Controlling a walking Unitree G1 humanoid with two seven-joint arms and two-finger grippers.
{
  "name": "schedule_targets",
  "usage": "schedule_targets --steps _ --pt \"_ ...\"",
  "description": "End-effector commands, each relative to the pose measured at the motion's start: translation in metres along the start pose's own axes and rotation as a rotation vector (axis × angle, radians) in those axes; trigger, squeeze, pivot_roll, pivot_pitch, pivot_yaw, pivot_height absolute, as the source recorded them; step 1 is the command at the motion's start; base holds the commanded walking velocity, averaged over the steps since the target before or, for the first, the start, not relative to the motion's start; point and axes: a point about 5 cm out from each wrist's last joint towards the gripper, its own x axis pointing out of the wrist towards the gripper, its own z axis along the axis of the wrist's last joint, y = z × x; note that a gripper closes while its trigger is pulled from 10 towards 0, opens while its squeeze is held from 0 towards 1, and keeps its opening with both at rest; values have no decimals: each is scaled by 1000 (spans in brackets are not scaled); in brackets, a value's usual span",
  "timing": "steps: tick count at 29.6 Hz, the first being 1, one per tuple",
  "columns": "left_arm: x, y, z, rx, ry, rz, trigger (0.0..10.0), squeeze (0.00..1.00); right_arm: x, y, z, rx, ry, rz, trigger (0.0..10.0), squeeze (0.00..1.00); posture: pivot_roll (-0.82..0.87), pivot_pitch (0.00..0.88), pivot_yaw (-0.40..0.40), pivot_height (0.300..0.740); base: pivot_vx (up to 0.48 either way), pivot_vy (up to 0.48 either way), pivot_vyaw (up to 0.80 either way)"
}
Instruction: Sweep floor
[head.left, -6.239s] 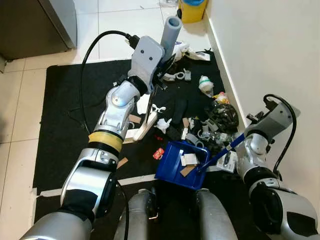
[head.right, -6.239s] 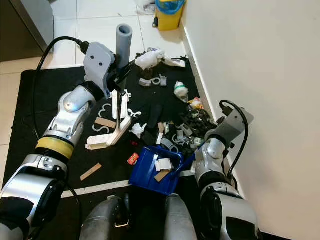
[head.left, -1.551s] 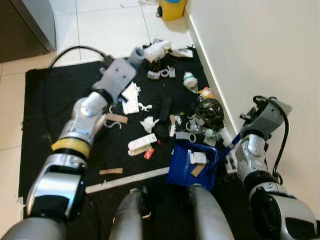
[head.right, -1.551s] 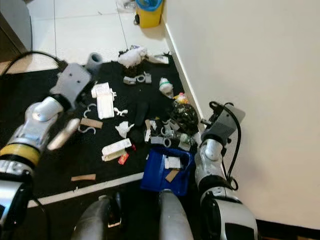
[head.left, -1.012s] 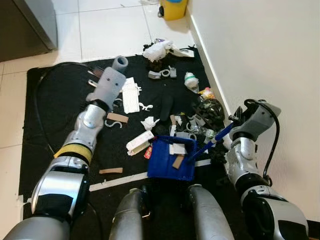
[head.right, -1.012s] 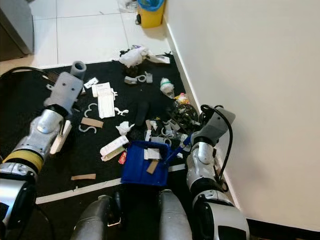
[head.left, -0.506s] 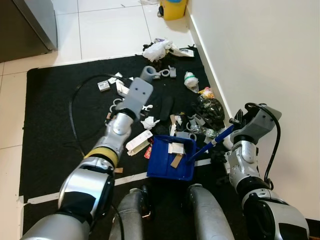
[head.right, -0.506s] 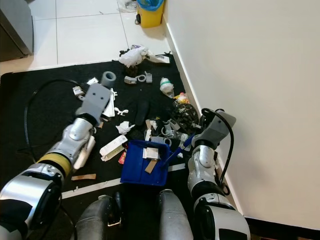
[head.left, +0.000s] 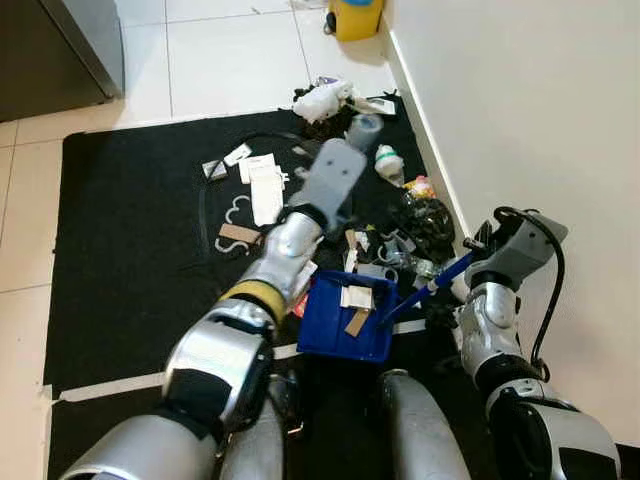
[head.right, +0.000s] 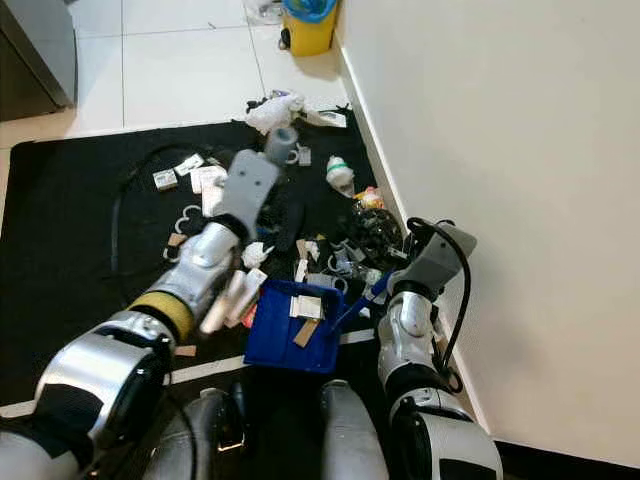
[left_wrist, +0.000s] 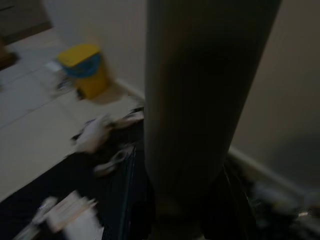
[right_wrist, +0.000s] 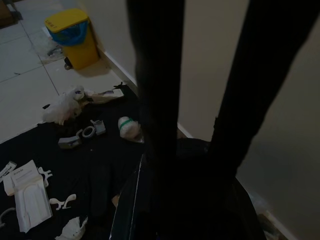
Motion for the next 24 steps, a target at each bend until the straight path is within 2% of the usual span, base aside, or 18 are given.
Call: schedule_targets --steps 1,3,4,6,8,9,14,16,22,24 --pt "7 -23 12 -91 -57 -63 10000 0 -11 -7 -19 -10 89 -28 10000 0 -86 314 -15 740 0 0 0" --pt "10 -36 18 -131 -81 -99 10000 0 -11 -7 -19 -9 91 -29 10000 0 -86 315 -14 740 0 0 0" --pt "10 -36 18 -131 -81 -99 10000 0 -11 -7 -19 -9 91 -29 10000 0 -86 315 -14 740 0 0 0" --pt "15 -46 30 -183 -132 -131 10000 0 -11 -7 -19 -8 93 -30 10000 0 -79 310 -13 740 0 0 0" --pt "15 -46 30 -183 -132 -131 10000 0 -11 -7 -19 -8 93 -30 10000 0 -79 310 -13 740 0 0 0" --pt "21 -48 44 -244 -182 -139 10000 0 -10 -6 -19 -6 95 -30 10000 0 -68 306 -17 740 0 0 0" --pt "26 -48 61 -278 -242 -145 10000 0 -10 -6 -19 -5 98 -27 10000 0 -61 301 -21 740 0 0 0" --pt "31 -47 74 -312 -283 -140 10000 0 -8 -3 -18 -2 101 -21 10000 0 -54 296 -24 740 0 0 0" --pt "35 -46 92 -319 -345 -162 10000 0 -5 2 -14 7 95 -14 10000 0 -45 285 -18 740 0 0 0" --pt "36 -41 98 -313 -371 -160 10000 0 -4 3 -13 11 91 -13 10000 0 -42 283 -16 740 0 0 0"
